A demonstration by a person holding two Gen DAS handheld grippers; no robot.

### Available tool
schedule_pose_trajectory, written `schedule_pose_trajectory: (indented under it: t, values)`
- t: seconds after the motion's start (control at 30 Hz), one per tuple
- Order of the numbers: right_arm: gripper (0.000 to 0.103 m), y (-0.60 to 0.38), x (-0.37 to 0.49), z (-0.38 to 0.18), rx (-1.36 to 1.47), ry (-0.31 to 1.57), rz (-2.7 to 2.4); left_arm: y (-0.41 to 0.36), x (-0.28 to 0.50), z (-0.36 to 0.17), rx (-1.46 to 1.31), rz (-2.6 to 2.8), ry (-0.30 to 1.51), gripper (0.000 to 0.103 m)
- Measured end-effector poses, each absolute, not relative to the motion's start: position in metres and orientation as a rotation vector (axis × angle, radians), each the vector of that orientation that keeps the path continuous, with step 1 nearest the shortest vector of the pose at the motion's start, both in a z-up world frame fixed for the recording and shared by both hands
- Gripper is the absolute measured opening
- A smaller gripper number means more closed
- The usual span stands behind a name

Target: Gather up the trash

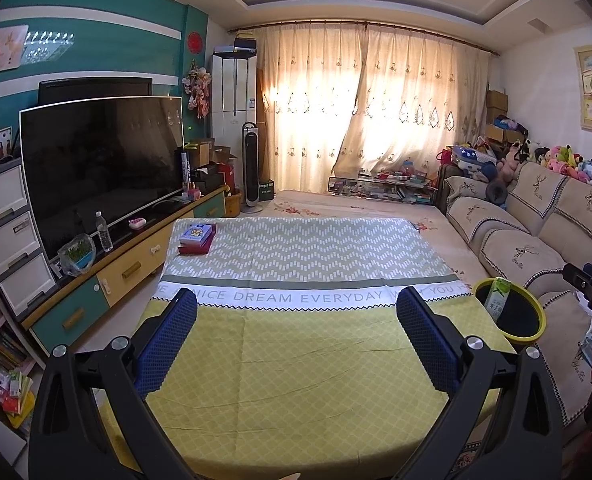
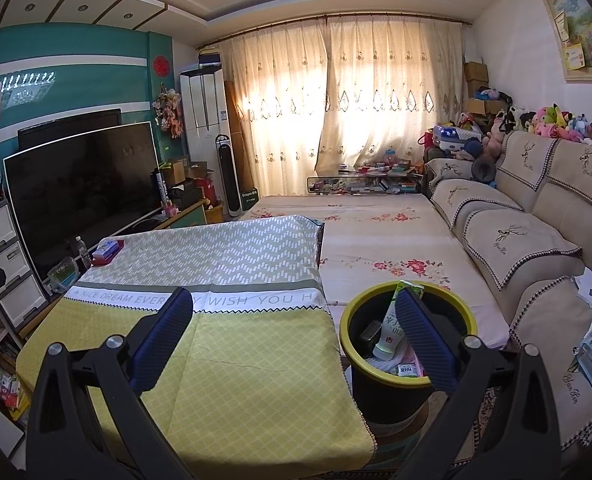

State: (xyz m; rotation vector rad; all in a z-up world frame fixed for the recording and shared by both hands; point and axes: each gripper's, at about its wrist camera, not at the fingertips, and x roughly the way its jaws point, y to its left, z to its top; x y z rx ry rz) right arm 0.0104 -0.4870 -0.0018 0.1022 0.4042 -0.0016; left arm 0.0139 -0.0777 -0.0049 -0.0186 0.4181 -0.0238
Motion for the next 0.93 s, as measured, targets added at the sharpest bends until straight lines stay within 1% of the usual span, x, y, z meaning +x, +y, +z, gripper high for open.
schedule_pose_trajectory:
  t: [0.37,0.6,0.7,0.83,0.93]
  values:
    - [0.096,-0.489,0.013,-0.005,0.101,0.415,-0.001,-0.078,0.025,-0.010,-0.017,-0.040,0.455,0.098]
    - [0.096,-0.491,0.015,-0.006,0.107,0.419,0.008,-0.071,0.027,-0.011,-0.059,-0.056,0.430,0.098]
    - [0.096,-0.491,0.022,-0.007,0.118,0.426,0.036,-0.070,0.036,-0.012,-0.039,-0.043,0.451,0.098]
    - [0.096,-0.484,0.055,-0.007,0.119,0.465,0.091,-0.065,0.074,-0.016,-0.015,-0.033,0.508,0.098]
    - [0.096,-0.468,0.110,-0.014,0.115,0.537,0.127,-0.050,0.127,-0.029,-0.041,-0.050,0.590,0.098]
